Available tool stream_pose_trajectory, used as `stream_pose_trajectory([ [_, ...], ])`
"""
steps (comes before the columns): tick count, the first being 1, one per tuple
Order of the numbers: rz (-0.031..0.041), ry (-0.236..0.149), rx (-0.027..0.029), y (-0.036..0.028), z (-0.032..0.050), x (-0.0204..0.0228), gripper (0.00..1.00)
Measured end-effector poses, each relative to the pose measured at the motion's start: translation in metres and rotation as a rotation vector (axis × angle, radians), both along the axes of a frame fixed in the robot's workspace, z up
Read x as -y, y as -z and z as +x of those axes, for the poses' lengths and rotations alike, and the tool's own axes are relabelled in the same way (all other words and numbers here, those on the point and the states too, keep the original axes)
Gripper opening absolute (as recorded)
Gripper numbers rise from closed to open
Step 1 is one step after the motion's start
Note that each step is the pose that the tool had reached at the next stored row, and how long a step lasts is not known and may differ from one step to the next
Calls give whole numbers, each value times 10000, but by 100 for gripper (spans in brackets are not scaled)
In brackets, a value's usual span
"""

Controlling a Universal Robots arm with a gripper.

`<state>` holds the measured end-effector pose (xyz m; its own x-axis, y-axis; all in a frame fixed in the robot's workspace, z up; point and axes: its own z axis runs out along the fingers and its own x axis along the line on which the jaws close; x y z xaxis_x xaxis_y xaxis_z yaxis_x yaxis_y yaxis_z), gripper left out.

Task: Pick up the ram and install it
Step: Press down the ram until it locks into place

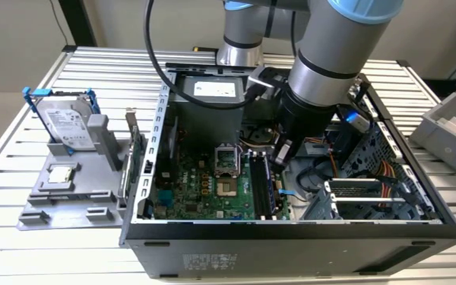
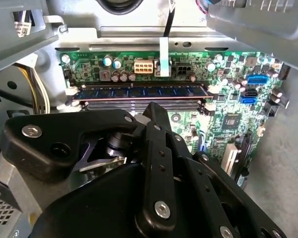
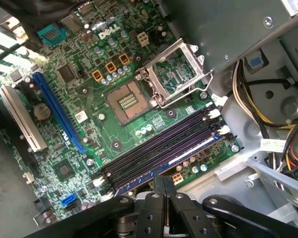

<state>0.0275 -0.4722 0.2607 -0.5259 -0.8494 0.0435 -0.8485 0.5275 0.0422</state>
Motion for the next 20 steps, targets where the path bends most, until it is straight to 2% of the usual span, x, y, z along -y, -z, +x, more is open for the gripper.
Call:
stream_pose_trajectory([
  [20,-1,-1105,-1,0,0,0,0],
])
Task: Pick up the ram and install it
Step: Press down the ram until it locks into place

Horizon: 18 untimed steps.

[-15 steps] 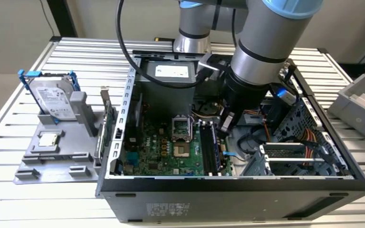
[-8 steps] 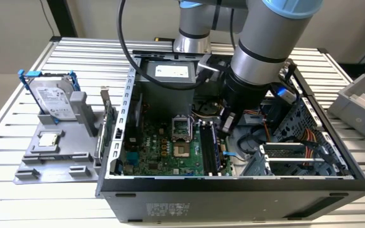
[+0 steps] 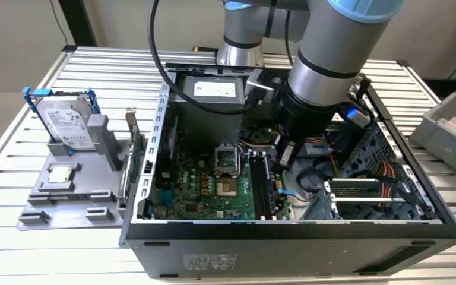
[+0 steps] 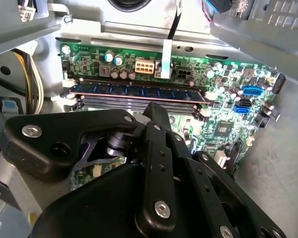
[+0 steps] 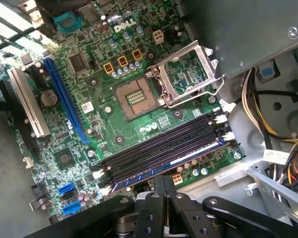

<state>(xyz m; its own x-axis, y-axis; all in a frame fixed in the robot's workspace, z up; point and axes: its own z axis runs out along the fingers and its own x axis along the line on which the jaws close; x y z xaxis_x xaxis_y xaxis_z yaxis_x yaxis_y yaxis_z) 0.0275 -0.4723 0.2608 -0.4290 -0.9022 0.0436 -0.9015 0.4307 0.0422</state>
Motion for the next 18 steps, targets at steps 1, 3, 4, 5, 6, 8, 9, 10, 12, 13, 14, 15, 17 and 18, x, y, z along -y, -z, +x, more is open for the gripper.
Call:
stream_pose_trajectory([
  [1,0,-72,0,0,0,0,0],
  [3,0,-224,0,0,0,0,0],
  [4,0,-313,0,0,0,0,0],
  [5,0,-412,0,0,0,0,0],
  [6,0,-503,0,0,0,0,0],
  [8,0,-682,0,0,0,0,0],
  [9,0,-763,0,0,0,0,0],
  [10,0,-849,0,0,0,0,0],
  [12,0,-1005,0,0,0,0,0],
  [13,0,-1084,0,0,0,0,0],
  [14,0,-1166,0,0,0,0,0],
  [15,0,-1258,0,0,0,0,0],
  [17,0,-1409,0,0,0,0,0],
  [18,0,-1486,0,0,0,0,0],
])
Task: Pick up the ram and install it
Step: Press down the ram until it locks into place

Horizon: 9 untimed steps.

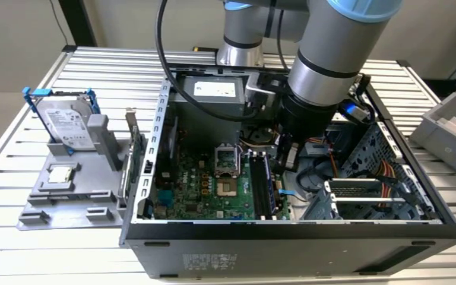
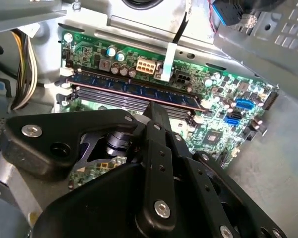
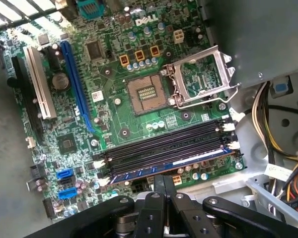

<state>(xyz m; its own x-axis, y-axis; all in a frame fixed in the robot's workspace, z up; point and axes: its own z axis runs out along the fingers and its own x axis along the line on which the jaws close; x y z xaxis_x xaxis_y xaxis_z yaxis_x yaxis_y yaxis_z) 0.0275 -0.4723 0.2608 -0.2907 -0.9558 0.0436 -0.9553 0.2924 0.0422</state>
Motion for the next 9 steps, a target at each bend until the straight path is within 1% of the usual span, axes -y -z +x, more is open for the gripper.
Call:
stream_pose_trajectory([
  [9,0,-594,0,0,-1,0,0],
])
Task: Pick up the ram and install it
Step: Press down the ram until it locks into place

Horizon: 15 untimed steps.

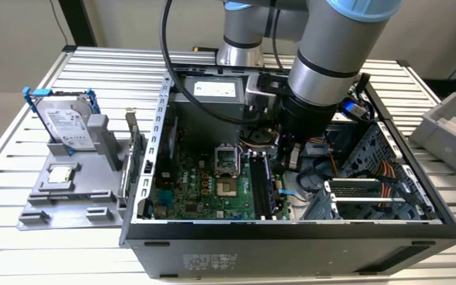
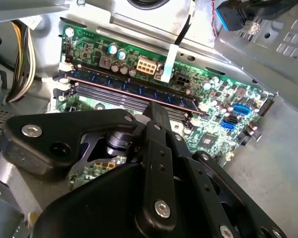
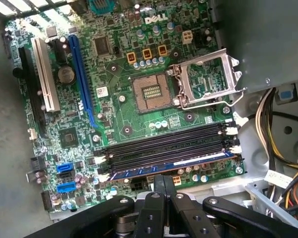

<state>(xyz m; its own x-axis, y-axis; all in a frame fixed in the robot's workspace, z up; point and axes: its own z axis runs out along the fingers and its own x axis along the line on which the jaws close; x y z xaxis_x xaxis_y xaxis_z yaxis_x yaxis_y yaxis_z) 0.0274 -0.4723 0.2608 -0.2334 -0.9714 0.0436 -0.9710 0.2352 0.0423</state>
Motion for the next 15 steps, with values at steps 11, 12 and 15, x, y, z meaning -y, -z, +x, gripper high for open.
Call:
stream_pose_trajectory([
  [11,0,-506,0,0,-1,0,0],
  [12,0,-543,0,0,-1,0,0],
  [15,0,-649,0,0,-1,0,0],
])
